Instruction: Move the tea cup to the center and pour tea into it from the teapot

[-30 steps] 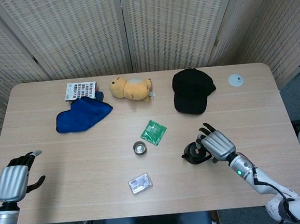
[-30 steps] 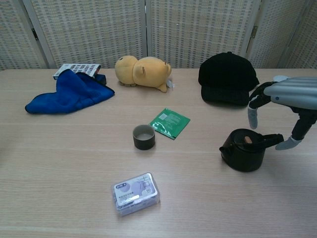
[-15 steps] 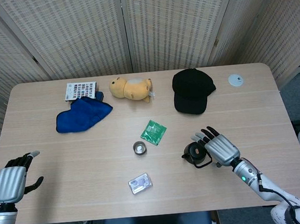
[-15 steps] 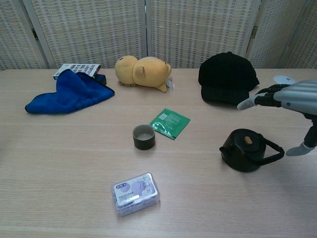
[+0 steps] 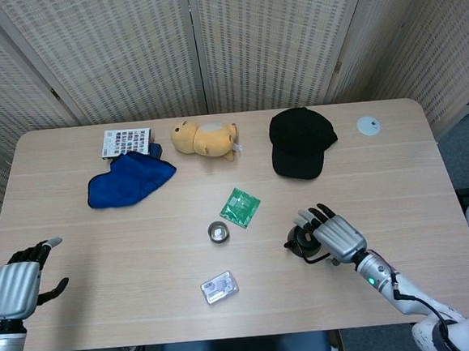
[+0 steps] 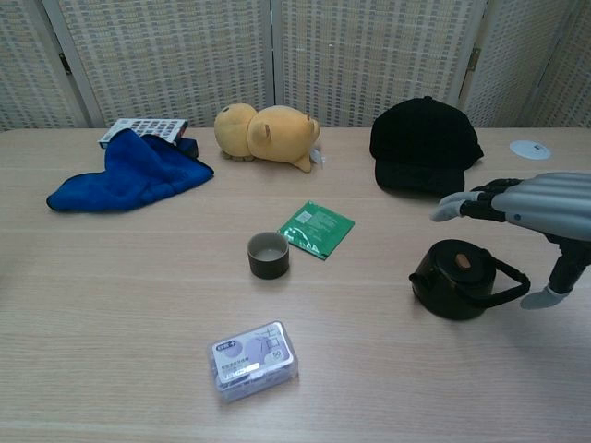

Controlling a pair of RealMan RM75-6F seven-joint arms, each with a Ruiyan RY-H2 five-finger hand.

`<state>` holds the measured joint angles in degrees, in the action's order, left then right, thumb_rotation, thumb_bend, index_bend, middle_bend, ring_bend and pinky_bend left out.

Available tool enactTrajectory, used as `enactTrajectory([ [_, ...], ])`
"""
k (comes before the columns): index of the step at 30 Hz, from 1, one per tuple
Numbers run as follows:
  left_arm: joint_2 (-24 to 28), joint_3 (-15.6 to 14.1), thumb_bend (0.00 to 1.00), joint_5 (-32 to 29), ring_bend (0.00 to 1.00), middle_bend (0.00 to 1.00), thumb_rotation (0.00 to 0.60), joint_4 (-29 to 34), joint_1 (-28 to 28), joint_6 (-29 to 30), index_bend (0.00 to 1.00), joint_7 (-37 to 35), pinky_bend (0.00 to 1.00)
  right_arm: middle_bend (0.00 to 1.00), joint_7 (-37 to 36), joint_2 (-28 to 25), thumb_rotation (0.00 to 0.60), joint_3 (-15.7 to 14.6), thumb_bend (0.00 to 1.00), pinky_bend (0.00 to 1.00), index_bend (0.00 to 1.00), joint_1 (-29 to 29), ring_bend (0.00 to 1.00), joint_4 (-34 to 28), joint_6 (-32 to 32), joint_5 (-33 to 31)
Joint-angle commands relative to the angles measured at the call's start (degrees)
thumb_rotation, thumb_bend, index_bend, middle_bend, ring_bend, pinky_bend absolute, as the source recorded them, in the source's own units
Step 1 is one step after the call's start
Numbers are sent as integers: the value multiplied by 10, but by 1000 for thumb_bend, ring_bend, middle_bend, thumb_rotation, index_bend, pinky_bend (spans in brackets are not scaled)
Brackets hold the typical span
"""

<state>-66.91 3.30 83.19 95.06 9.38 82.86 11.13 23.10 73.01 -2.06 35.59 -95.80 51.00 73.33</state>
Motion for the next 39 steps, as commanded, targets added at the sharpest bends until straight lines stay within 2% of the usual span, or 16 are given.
enactTrajectory([
  [1, 0, 1, 221, 1, 324, 274, 600, 0, 0, 2, 227, 1, 310, 8, 2, 11, 600, 7, 44, 0, 0, 5, 0, 9, -6, -8],
  [20, 3, 3, 221, -4, 324, 273, 600, -13, -3, 2, 227, 2, 310, 17, 22, 74, 600, 56, 44, 0, 0, 57, 0, 86, -55, -92],
  [31, 3, 5, 221, -6, 324, 273, 600, -15, -3, 0, 227, 3, 310, 22, 27, 94, 600, 72, 44, 0, 0, 83, 0, 140, -68, -126],
  [39, 3, 4, 221, -5, 324, 273, 600, -15, -4, 0, 227, 1, 310, 66, 17, 52, 600, 64, 44, 0, 0, 69, 0, 87, -36, -104],
])
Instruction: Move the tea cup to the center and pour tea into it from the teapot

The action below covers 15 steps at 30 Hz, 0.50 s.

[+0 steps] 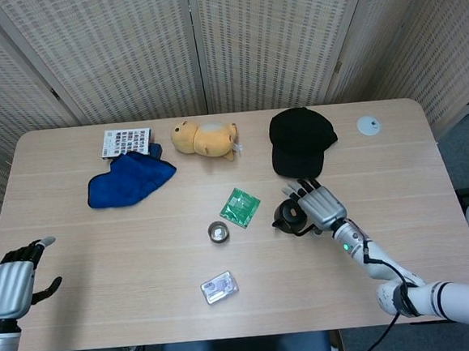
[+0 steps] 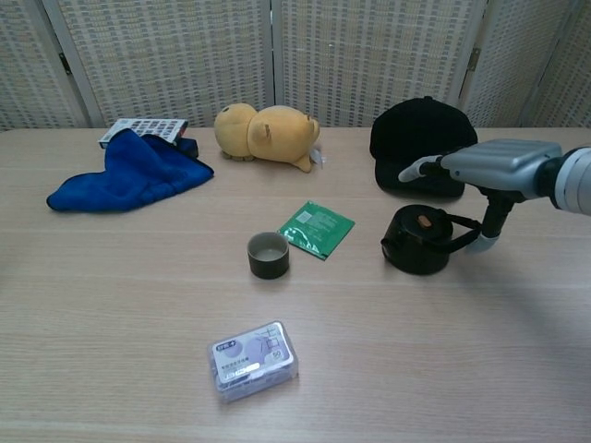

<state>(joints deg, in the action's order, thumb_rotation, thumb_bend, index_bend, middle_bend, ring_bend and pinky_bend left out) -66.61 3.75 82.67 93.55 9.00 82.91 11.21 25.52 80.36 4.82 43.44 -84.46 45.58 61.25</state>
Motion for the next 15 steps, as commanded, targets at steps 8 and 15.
enactTrajectory([
  [8, 1, -1, 221, 6, 324, 273, 600, 5, -1, 3, 227, 0, 302, 176, -68, -64, 600, -25, 47, 13, 109, -47, 98, -75, 80, 119],
  [15, 4, -3, 221, 13, 324, 273, 600, 14, -2, 8, 227, 6, 300, 279, -121, -69, 600, -39, 49, 43, 268, -61, 253, -56, 100, 181],
])
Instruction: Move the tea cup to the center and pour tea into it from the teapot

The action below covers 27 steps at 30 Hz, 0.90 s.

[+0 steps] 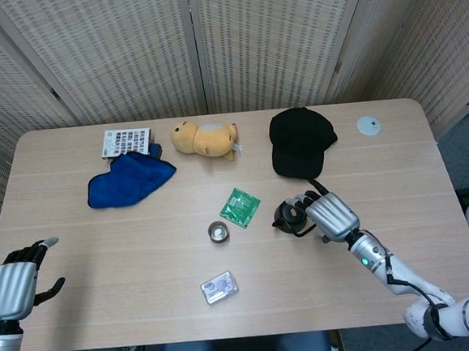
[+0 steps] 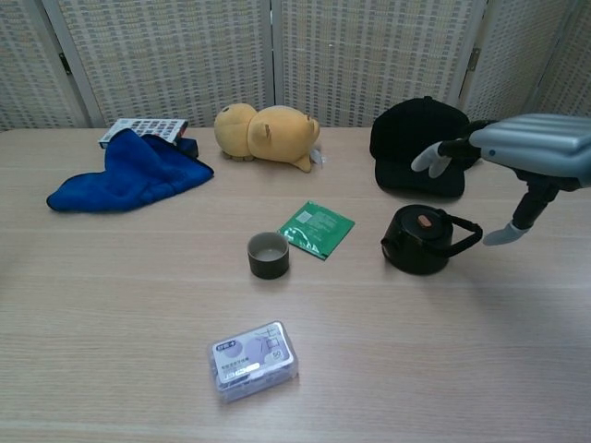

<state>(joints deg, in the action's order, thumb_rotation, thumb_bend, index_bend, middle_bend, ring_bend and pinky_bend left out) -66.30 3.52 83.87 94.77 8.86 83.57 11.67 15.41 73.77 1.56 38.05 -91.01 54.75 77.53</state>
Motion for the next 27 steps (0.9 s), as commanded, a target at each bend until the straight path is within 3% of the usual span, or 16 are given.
enactTrajectory([
  [1, 1, 0, 221, 1, 324, 273, 600, 2, -1, 1, 227, 1, 300, 297, -25, -2, 600, -7, 49, 43, 297, -7, 271, 13, 9, 23],
  [7, 5, -1, 221, 0, 324, 273, 600, 6, -4, 5, 227, 3, 299, 388, -42, 9, 600, -10, 50, 43, 398, -5, 328, 35, 2, 42],
  [22, 7, -1, 221, -2, 322, 272, 600, 6, -6, 4, 227, 2, 293, 461, -92, 29, 596, -9, 0, 0, 508, 0, 367, 59, -13, 64],
  [27, 6, -1, 221, -1, 322, 270, 600, 6, -6, 3, 227, 1, 289, 478, -80, 28, 468, -7, 0, 0, 550, 0, 367, 55, -13, 60],
])
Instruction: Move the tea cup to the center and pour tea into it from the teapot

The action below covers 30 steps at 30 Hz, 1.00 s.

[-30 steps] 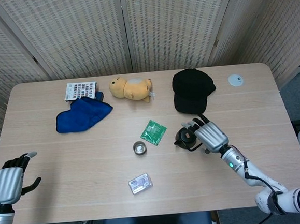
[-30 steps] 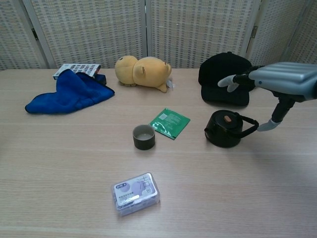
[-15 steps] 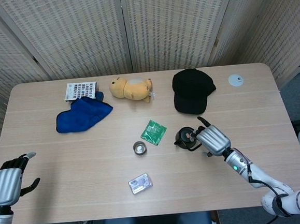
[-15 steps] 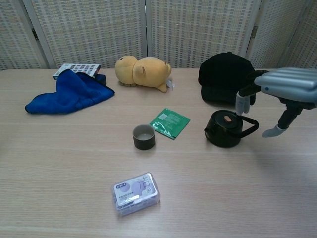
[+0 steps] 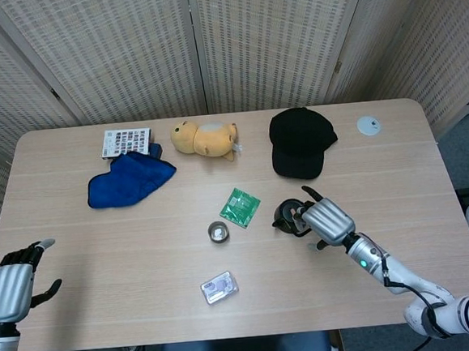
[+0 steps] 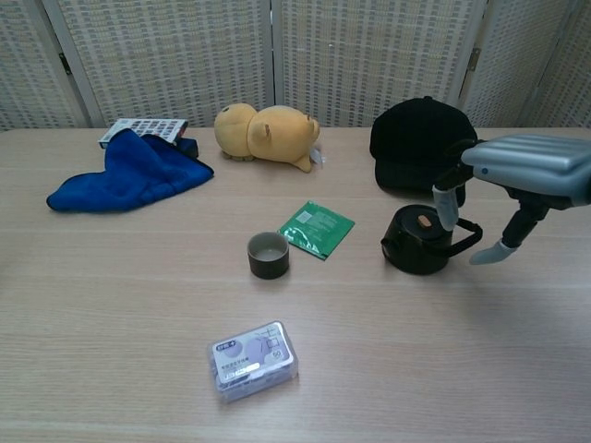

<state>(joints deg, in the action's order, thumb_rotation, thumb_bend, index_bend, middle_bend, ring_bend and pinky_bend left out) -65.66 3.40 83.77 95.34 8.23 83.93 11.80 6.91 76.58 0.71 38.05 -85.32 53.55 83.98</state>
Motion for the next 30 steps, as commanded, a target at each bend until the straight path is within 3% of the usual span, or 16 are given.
enactTrajectory([
  [1, 0, 0, 221, 0, 321, 270, 600, 0, 0, -1, 227, -1, 288, 480, 8, 0, 443, 3, 0, 0, 559, 0, 367, -3, -2, -7],
  [7, 0, 0, 221, -1, 320, 270, 600, -1, 1, -3, 227, -5, 284, 493, 61, 7, 364, 9, 0, 0, 586, 0, 367, -5, -7, -29],
  [30, -7, 0, 219, 0, 320, 270, 600, -17, 0, -4, 227, -18, 279, 545, 142, 43, 365, 18, 0, 0, 591, 18, 465, 16, -41, -79],
])
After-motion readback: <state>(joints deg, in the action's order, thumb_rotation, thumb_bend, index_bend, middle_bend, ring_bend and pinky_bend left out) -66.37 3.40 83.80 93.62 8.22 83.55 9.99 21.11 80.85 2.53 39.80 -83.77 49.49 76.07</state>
